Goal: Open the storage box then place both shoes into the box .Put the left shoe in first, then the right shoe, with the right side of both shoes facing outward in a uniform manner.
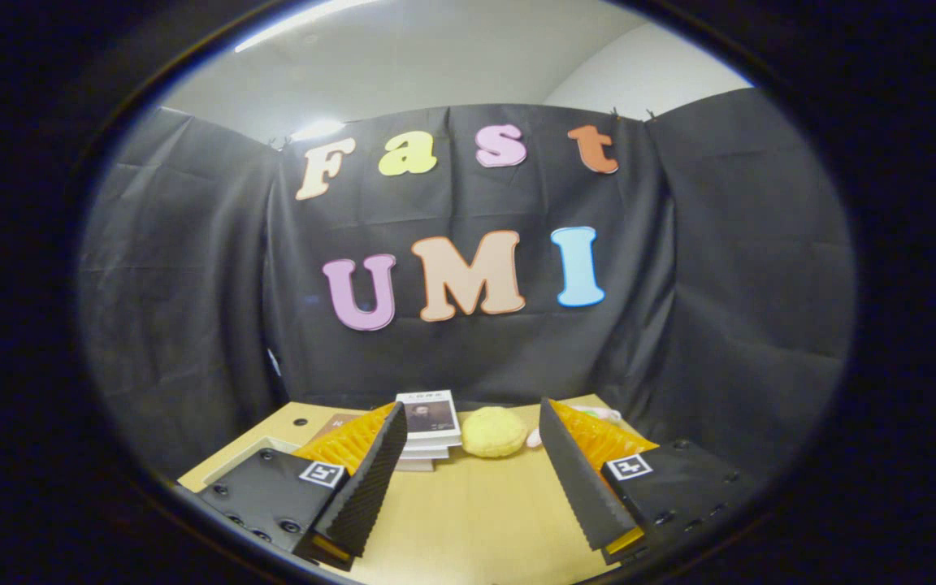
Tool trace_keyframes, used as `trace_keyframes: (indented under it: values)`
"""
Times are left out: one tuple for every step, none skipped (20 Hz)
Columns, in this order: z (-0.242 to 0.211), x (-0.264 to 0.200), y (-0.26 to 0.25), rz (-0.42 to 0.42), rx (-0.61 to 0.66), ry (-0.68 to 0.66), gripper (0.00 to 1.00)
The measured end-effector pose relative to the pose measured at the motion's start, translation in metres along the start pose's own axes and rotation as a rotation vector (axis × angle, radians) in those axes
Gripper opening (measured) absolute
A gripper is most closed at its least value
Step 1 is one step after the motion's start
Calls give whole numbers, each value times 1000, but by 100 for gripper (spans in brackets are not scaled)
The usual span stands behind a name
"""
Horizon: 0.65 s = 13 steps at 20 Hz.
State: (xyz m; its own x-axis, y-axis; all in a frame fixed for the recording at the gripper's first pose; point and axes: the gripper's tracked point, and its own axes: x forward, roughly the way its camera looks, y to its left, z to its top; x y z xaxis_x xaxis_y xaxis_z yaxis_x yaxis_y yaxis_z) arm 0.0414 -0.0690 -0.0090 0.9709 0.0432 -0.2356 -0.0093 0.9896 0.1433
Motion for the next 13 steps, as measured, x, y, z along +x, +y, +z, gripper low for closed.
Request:
trace_keyframes:
  values:
    - [2, 0, -5, -9, -3, -9, 100]
    - [1, 1, -11, -22, -8, -9, 100]
    - [1, -2, -18, -31, -10, -9, 100]
    - [-1, -3, -21, -37, -10, -12, 100]
    - [-1, -3, -24, -40, -11, -12, 100]
    - [1, -3, -26, -43, -8, -22, 100]
    - [1, -3, -27, -44, -7, -29, 100]
    - [1, -2, -27, -44, -6, -31, 100]
    - [0, -2, -28, -44, -6, -33, 100]
    - [0, 0, -28, -47, -9, -34, 100]
    - [2, 1, -30, -52, -11, -40, 100]
    - [3, 2, -29, -51, -9, -46, 100]
    - [4, 3, -25, -39, 0, -49, 100]
